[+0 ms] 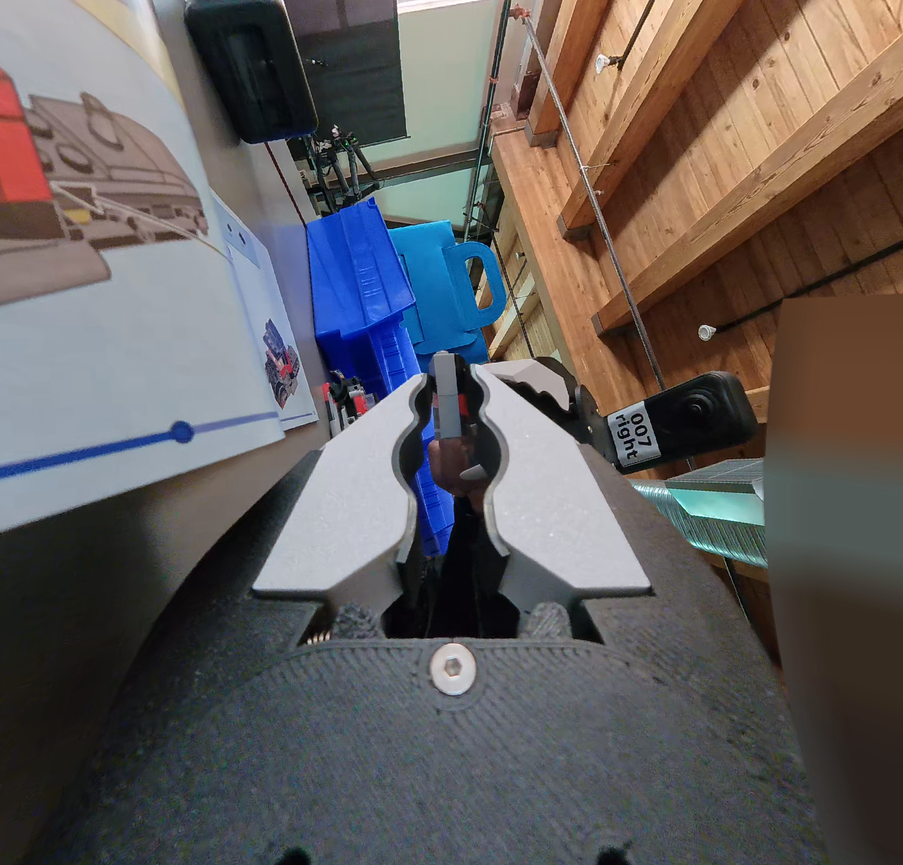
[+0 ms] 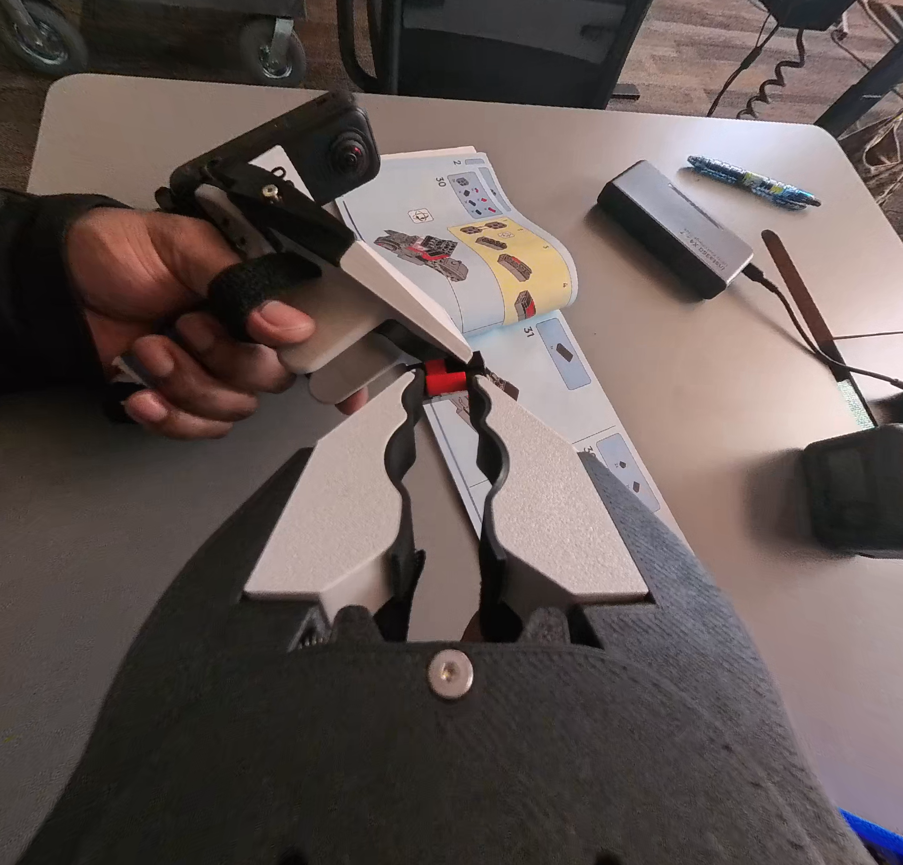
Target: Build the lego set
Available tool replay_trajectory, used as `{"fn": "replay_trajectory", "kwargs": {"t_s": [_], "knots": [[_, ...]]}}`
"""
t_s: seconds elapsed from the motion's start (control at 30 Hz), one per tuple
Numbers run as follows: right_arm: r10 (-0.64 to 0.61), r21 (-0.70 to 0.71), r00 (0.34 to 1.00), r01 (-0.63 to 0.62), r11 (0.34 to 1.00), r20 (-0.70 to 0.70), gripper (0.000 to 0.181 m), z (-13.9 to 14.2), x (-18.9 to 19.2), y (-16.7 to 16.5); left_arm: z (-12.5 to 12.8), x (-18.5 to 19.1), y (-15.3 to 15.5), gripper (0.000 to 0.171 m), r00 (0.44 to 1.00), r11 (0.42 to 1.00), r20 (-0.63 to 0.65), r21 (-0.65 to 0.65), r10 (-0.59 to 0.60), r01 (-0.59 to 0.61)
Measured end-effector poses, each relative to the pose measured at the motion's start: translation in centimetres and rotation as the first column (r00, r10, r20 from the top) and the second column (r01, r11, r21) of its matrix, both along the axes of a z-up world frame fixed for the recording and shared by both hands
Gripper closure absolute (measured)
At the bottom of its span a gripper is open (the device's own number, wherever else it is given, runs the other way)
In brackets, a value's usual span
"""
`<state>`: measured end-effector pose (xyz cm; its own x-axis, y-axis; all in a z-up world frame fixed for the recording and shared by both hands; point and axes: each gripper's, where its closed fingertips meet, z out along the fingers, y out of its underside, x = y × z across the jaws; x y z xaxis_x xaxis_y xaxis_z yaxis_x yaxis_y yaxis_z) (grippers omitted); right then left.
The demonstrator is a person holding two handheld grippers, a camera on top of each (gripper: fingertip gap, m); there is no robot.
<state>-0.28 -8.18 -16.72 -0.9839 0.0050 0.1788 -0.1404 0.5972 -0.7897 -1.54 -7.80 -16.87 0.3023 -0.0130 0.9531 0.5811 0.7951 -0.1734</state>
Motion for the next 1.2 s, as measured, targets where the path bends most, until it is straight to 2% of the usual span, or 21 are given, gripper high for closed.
{"fn": "replay_trajectory", "kwargs": {"t_s": [0.57, 0.7, 0.8, 0.9, 1.03, 1.2], "knots": [[-0.021, -0.051, 1.000, 0.022, 0.998, 0.019, 0.155, 0.7, 0.0, -0.2, 0.1, 0.0, -0.2, 0.158, 1.000, 1.000, -0.003, 0.023, 0.003, -0.003], [-0.134, -0.107, 0.974, 0.155, 0.982, 0.183, 0.154, 1.4, -1.2, 0.6, 0.2, 0.0, -0.4, 0.158, 1.000, 0.999, -0.007, 0.042, 0.007, -0.006], [-0.161, -0.144, 0.902, 0.235, 0.961, 0.400, 0.152, 1.4, -1.2, 0.8, 0.3, 0.0, -0.5, 0.158, 1.000, 0.999, -0.011, 0.049, 0.009, -0.008], [-0.149, -0.158, 0.832, 0.272, 0.949, 0.534, 0.149, 1.2, -0.8, 0.7, 0.4, 0.0, -0.6, 0.157, 1.000, 0.998, -0.015, 0.054, 0.011, -0.010], [-0.149, -0.150, 0.773, 0.301, 0.942, 0.616, 0.148, 0.8, -0.6, 0.3, 0.5, 0.1, -0.7, 0.158, 1.000, 0.998, -0.020, 0.063, 0.014, -0.013], [-0.123, -0.152, 0.731, 0.298, 0.942, 0.671, 0.149, 0.4, -0.3, -0.2, 0.7, 0.2, -0.6, 0.158, 0.999, 0.997, -0.032, 0.071, 0.009, -0.007]]}}
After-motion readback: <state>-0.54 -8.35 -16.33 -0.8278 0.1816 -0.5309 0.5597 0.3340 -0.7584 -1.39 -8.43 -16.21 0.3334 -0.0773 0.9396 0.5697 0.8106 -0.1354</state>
